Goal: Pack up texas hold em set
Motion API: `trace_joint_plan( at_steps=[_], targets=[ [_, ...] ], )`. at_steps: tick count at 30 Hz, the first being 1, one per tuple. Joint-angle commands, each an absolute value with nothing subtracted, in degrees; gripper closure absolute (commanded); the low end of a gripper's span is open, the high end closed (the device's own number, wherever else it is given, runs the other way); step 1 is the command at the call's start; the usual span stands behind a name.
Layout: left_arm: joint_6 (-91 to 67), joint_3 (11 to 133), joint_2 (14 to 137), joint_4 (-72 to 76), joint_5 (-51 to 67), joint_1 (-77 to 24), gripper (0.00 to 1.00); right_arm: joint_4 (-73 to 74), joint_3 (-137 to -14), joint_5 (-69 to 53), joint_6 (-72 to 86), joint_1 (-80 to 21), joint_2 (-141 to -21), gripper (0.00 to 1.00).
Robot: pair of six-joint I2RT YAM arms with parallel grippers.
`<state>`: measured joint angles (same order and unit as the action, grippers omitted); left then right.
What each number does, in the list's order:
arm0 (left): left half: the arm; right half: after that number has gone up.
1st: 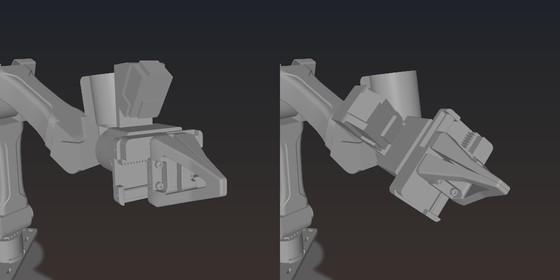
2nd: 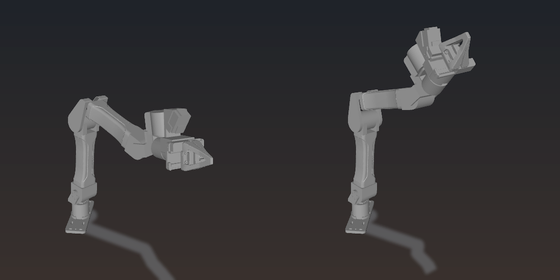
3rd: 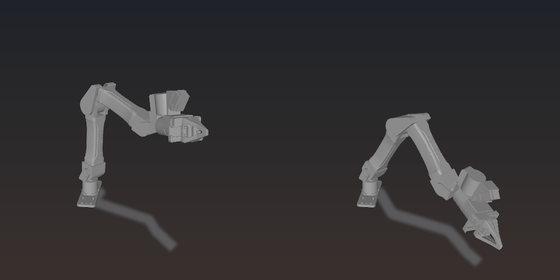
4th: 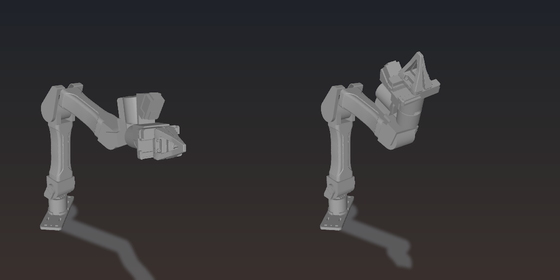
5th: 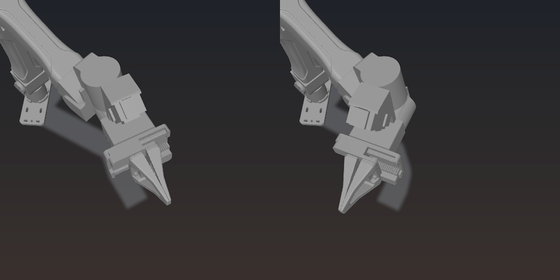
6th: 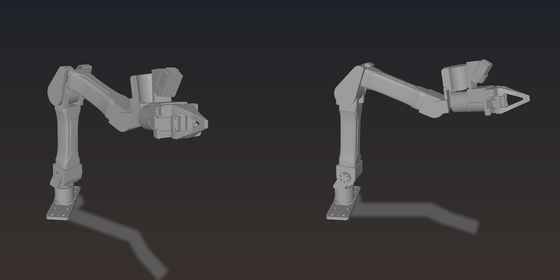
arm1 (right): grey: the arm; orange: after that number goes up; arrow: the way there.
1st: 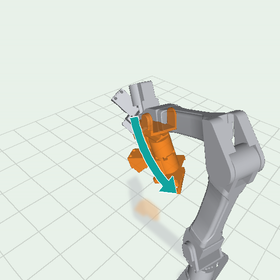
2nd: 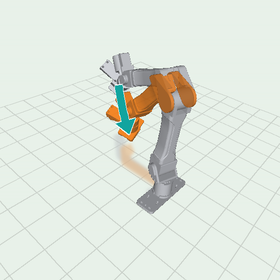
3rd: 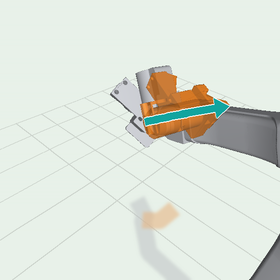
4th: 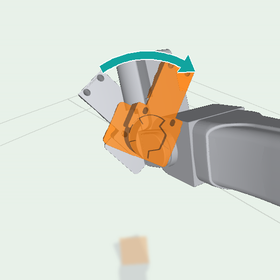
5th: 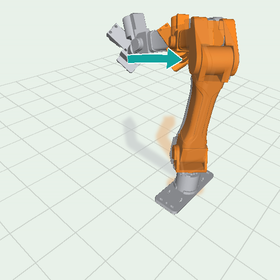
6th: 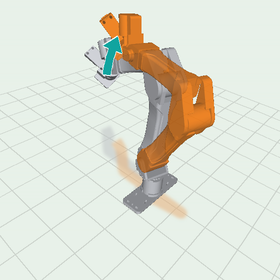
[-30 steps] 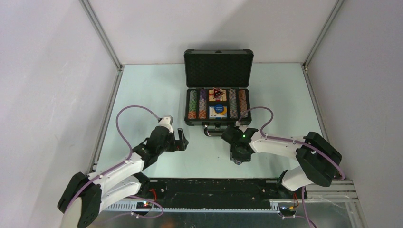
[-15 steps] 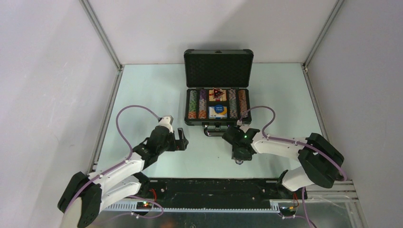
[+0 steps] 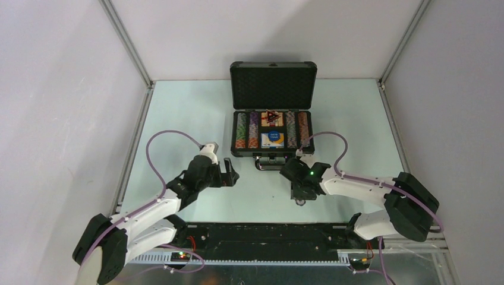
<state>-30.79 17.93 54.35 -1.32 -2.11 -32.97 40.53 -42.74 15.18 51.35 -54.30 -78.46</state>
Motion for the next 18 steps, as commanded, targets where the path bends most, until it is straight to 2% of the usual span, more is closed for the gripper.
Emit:
trace_joint_plan(
  at_steps=[1, 10, 18],
  targets=[
    [-32.87, 21.70, 55.22, 2.65, 1.57, -32.69, 0.02, 39.90, -42.71, 16.70, 50.38, -54.98, -76.15, 0.59],
    [-41.68, 23.44, 61.09, 11.21, 12.41, -32.73, 0.02, 37.76, -43.22, 19.14, 44.30, -56.12, -72.13, 0.59],
    [-49.47, 23.52, 67.70, 22.34, 21.73, -32.78, 0.02, 32.60, -46.49, 15.02, 30.70, -56.93, -69.04, 0.58]
  ],
)
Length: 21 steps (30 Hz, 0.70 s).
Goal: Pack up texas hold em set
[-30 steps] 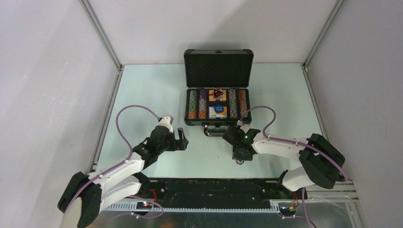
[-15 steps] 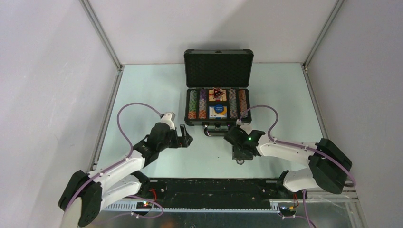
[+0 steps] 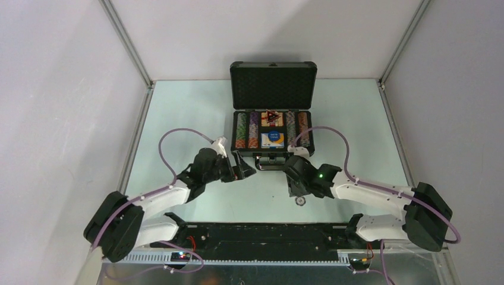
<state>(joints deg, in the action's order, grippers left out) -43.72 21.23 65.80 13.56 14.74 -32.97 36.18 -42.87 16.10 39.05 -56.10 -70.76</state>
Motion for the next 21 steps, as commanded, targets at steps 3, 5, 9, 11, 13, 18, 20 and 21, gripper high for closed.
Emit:
trace_joint_plan(
  at_steps=[3, 5, 9, 11, 13, 18, 20, 21],
  targets=[
    [-51.78, 23.49, 69.10, 26.61, 24.36, -32.78, 0.02, 32.45, -49.15, 12.86, 24.95, -57.57, -69.24, 0.58],
    [-53.33, 23.28, 70.01, 28.88, 26.49, -32.74, 0.04, 32.55, -50.75, 11.59, 22.11, -57.95, -69.53, 0.58],
    [-57.16, 22.78, 71.23, 33.80, 29.34, -32.77, 0.06, 32.61, -53.17, 7.96, 16.93, -58.68, -69.63, 0.57],
    [-58.71, 22.39, 71.92, 36.41, 30.81, -32.85, 0.07, 32.65, -54.11, 5.85, 14.84, -58.93, -69.54, 0.57],
    [-60.32, 21.96, 72.62, 39.16, 32.11, -32.89, 0.08, 32.95, -55.11, 4.39, 13.38, -59.03, -69.52, 0.57],
    [-63.08, 21.33, 74.82, 45.16, 34.08, -33.96, 0.11, 33.31, -57.48, 2.06, 10.13, -59.87, -69.58, 0.56],
    [-64.22, 21.13, 75.97, 47.38, 34.66, -34.51, 0.12, 33.35, -58.28, 1.43, 9.42, -60.16, -69.65, 0.56],
    [-65.01, 21.07, 76.39, 48.12, 34.86, -34.78, 0.12, 33.38, -58.45, 1.26, 9.12, -60.28, -69.73, 0.56]
  ],
)
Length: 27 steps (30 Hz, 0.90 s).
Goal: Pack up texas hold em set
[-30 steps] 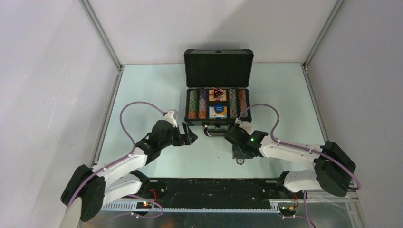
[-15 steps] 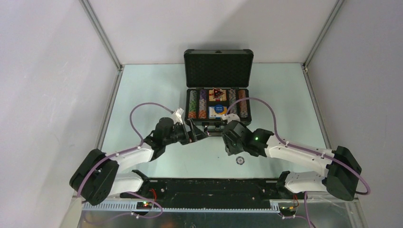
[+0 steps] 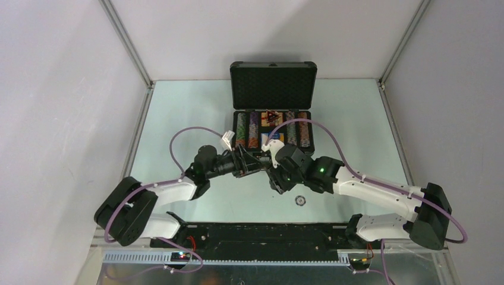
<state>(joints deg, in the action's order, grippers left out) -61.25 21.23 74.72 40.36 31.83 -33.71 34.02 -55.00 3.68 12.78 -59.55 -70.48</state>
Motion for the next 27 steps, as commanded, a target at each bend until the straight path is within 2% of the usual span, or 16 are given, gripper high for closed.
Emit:
trace_joint_plan(
  at_steps=[1, 10, 27],
  targets=[
    [-65.38, 20.89, 77.13, 49.69, 35.21, -34.83, 0.13, 33.39, -58.87, 1.24, 9.00, -60.38, -69.88, 0.56],
    [-69.42, 19.78, 80.63, 58.13, 37.12, -36.52, 0.23, 34.16, -61.05, 2.20, 8.01, -60.95, -70.17, 0.56],
    [-70.32, 18.88, 80.88, 61.09, 38.32, -38.44, 0.39, 34.94, -62.37, 5.49, 6.25, -61.02, -69.93, 0.55]
  ],
)
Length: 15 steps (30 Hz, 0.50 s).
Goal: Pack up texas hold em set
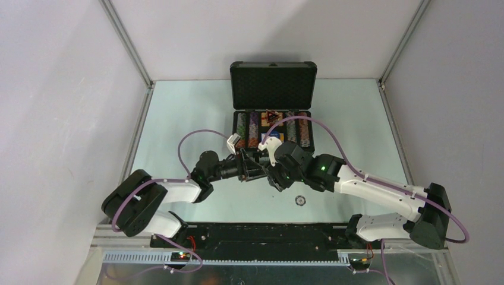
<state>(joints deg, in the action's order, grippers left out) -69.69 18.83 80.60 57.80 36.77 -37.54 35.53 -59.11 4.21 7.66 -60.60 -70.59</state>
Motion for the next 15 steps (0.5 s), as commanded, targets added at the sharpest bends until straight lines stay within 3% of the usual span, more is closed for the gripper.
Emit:
trace_joint_plan(
  at_steps=[1, 15],
  targets=[
    [-70.40, 18.98, 80.96, 61.13, 38.32, -38.70, 0.40, 34.91, -62.43, 5.65, 6.00, -61.10, -70.06, 0.55],
    [-71.49, 18.98, 81.04, 62.52, 38.32, -39.80, 0.53, 34.53, -63.36, 7.68, 4.40, -62.29, -70.39, 0.55]
  ],
)
